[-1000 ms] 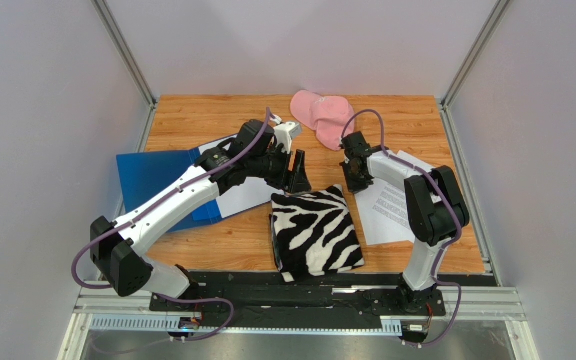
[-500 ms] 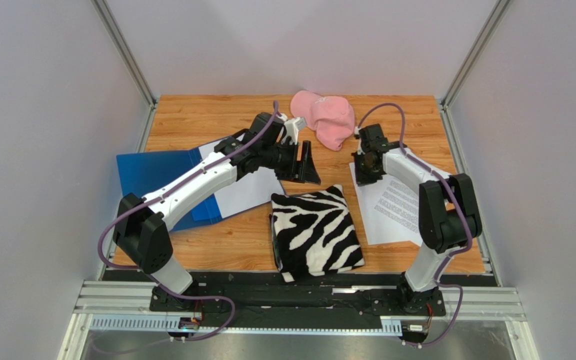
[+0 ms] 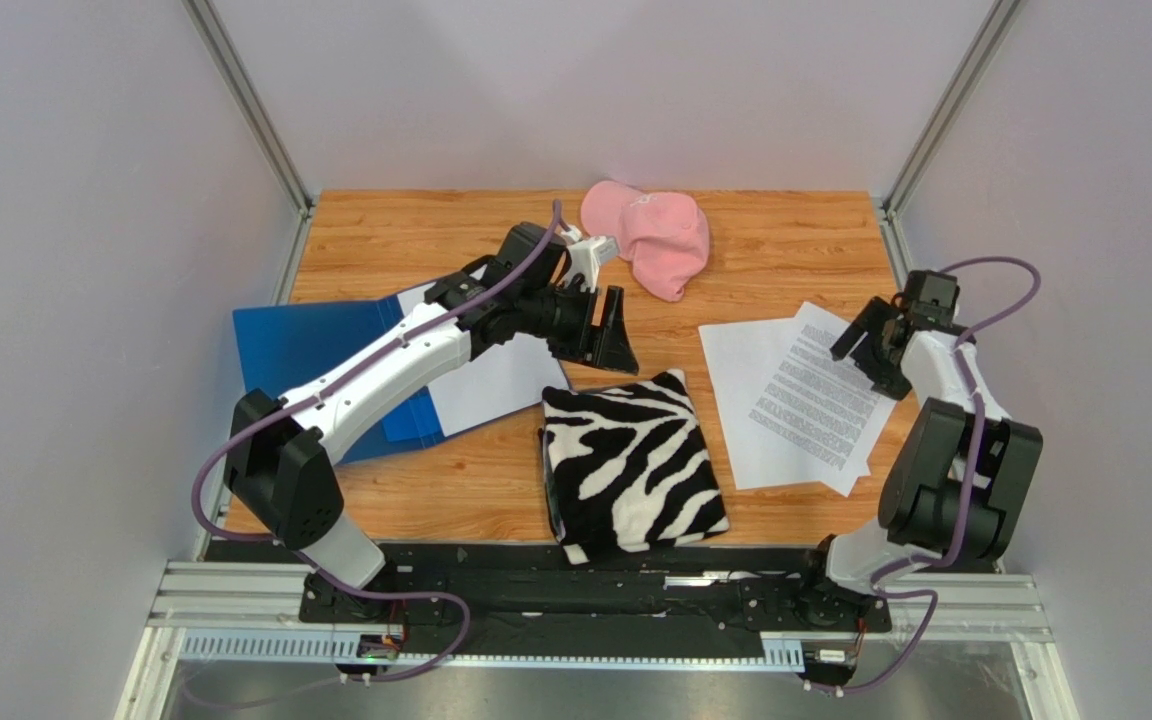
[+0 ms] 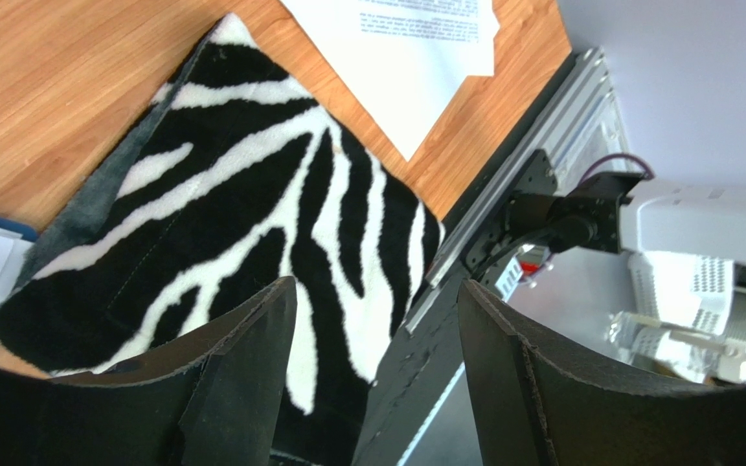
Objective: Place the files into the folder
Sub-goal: Pick up the file from the center of the board.
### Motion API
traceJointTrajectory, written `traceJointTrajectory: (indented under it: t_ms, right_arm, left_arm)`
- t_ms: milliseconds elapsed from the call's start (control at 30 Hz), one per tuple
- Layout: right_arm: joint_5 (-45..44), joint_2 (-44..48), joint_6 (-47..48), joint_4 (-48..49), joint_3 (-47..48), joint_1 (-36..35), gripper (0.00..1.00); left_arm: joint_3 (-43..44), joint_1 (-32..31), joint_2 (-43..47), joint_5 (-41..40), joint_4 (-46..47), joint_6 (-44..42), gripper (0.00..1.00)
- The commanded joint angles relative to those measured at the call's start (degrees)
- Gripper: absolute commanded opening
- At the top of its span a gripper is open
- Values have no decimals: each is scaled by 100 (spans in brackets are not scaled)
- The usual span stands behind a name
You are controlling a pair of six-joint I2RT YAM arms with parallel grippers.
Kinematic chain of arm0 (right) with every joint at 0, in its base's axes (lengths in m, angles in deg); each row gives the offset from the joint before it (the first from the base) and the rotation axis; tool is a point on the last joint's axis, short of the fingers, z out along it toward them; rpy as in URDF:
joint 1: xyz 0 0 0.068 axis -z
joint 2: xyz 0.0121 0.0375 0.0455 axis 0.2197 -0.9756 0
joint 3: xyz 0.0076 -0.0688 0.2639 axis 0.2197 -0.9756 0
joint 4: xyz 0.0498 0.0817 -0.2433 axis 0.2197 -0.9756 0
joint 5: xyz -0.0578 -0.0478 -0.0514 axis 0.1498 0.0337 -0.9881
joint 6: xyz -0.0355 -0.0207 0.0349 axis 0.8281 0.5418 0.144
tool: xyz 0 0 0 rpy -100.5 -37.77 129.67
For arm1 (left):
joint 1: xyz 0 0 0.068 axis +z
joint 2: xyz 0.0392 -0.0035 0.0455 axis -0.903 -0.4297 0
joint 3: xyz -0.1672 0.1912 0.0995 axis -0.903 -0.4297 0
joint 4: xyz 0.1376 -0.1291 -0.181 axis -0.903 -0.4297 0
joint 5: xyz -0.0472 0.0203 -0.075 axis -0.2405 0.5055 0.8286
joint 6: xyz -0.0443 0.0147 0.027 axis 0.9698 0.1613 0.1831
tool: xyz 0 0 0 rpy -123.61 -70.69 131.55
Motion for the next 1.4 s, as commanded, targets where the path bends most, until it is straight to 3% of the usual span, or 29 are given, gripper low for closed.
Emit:
traceJointTrajectory:
  t_ms: [0,167,400,733,967,1267,1367]
  right_arm:
    - [-27,-639,-124,469,374,449,76]
    - [-501,-1473,43,558,979,652,76]
    - [-905,-1975,-44,708,1112,722,75]
    - [-1178,-2643,-501,-390,1930,828,67]
    - [-1204,-2170,-423,-154,1711,828,67]
    - [-1442,-1791,104,-233,1834,837,76]
    - [-1083,-1958,228,-303,1965,959,76]
  left_arm:
    - [202,-29,179,83,-340,-642,71]
    - [299,-29,-32,223,-516,-862,71]
    - [501,-29,-286,223,-745,-1091,71]
    - [853,-46,-700,584,-710,-1003,71]
    - [774,-108,-577,531,-858,-1003,71]
    - [844,-134,-173,171,-1219,-801,71]
    - [914,-204,-129,144,-1220,-643,71]
